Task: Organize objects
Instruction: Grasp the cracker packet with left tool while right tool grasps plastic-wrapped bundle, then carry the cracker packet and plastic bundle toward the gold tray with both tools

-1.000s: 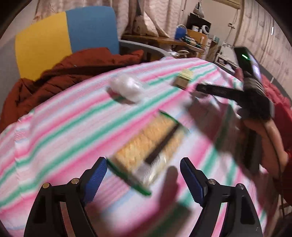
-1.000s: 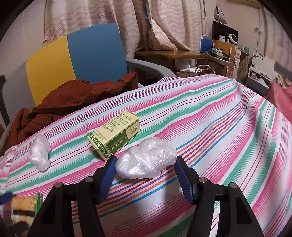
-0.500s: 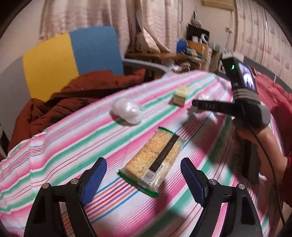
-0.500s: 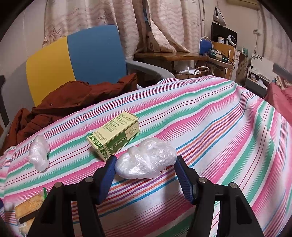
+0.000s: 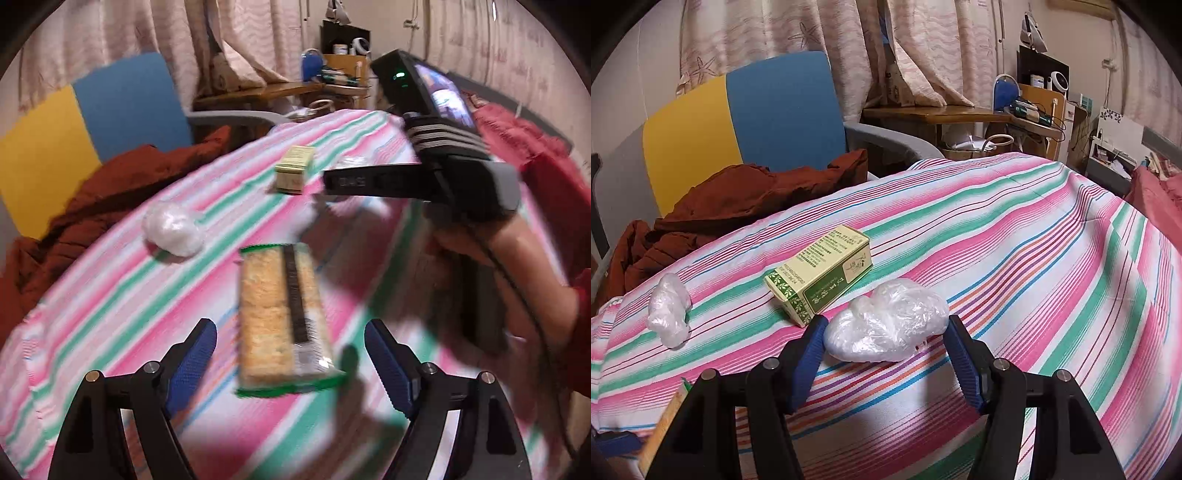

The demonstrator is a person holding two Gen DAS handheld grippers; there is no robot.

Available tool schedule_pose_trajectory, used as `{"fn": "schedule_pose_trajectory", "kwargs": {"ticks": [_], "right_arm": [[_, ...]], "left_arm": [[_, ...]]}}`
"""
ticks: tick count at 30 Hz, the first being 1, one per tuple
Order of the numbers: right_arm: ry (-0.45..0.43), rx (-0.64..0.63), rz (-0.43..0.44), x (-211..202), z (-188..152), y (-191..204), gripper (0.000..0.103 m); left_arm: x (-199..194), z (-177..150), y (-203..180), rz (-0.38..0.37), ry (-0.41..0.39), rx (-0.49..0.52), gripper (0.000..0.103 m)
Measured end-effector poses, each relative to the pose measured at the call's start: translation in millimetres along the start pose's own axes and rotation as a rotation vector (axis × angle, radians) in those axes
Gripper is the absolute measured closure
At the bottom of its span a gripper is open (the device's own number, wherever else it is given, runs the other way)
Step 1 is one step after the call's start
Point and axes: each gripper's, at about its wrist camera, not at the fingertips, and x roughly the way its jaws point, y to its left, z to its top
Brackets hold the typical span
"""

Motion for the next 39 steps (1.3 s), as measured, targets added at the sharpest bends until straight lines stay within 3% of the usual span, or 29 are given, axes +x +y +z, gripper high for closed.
{"fn": "schedule_pose_trajectory", "kwargs": {"ticks": [6,8,15,16,20,28,39], "right_arm": [[-0.003,0.003,-0.004,0,1,-1,0.038],[-0.003,0.003,-0.004,0,1,-1,0.038],[-0.009,-0.002,-0.011,-2,0,0,0.038],[-0.016,-0.004,-0.015,-3,0,0,0.038],[-0.070,-0.023,-0.028,-16,-1,4,0.038],[-0.116,-0.097,-0.042,-41,-11,20,0.038],[-0.101,-0.136,0.026,-96,-46,39,0.038]], "left_arm": [[20,14,9,-0.010,0.033,-0.125,0.019],[34,14,10,0.017,0.081,-0.137,0.027],[29,10,13,0.035,0.043,-0.158,0.040],[27,9,12,0.033,0.033,-0.157,0.052],[23,5,14,0.056,0.006,-0.171,0.053],[-17,-9,18,0.138,-0.141,-0.229,0.053],[-52,-40,10,0.171,-0.185,-0.248,0.053]]}}
